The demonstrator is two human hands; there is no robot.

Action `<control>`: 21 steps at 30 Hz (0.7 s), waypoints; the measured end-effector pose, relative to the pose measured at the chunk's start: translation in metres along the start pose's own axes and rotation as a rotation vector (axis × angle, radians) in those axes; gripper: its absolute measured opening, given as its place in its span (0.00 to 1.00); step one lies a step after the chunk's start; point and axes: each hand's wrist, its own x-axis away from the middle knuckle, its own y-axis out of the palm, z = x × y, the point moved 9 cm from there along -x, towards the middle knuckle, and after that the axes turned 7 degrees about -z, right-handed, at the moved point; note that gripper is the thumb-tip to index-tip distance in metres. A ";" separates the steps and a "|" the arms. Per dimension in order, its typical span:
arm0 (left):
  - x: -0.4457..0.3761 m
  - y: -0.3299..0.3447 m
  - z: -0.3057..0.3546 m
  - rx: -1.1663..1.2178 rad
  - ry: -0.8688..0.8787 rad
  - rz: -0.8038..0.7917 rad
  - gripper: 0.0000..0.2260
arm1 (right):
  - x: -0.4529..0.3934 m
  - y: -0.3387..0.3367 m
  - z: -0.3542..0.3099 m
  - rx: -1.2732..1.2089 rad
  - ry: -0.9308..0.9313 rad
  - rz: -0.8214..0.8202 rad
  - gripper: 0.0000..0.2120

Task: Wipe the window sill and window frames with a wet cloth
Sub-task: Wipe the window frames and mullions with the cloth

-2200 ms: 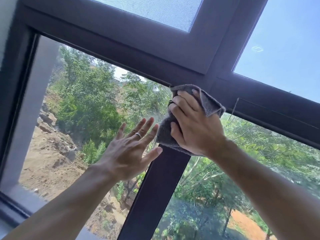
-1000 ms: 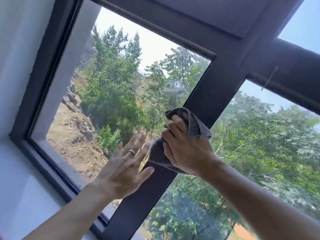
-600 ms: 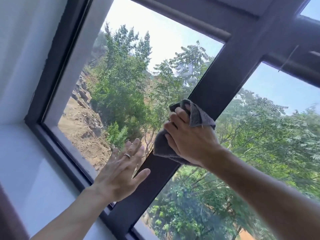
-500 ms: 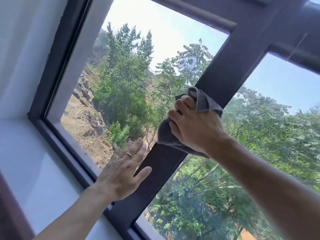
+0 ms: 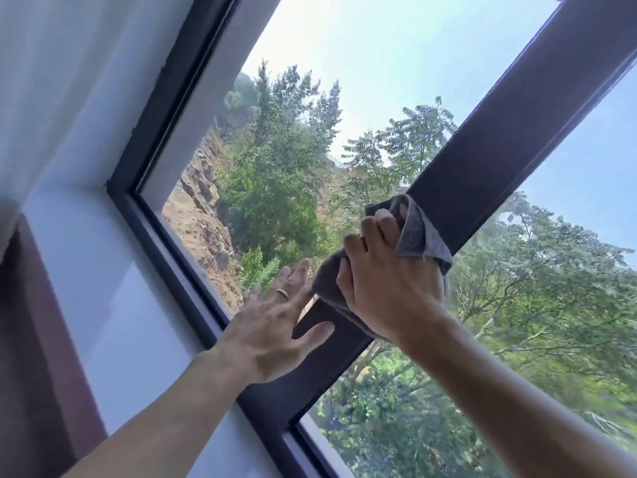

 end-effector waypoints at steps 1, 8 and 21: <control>0.001 0.001 -0.002 -0.028 0.010 -0.011 0.34 | 0.007 0.008 -0.020 0.029 -0.075 -0.018 0.19; 0.002 0.006 -0.016 -0.167 0.041 -0.008 0.36 | 0.002 0.002 -0.004 -0.002 0.015 0.038 0.17; 0.030 0.046 -0.055 -0.240 0.051 -0.143 0.39 | 0.017 0.024 -0.049 0.053 0.040 0.020 0.17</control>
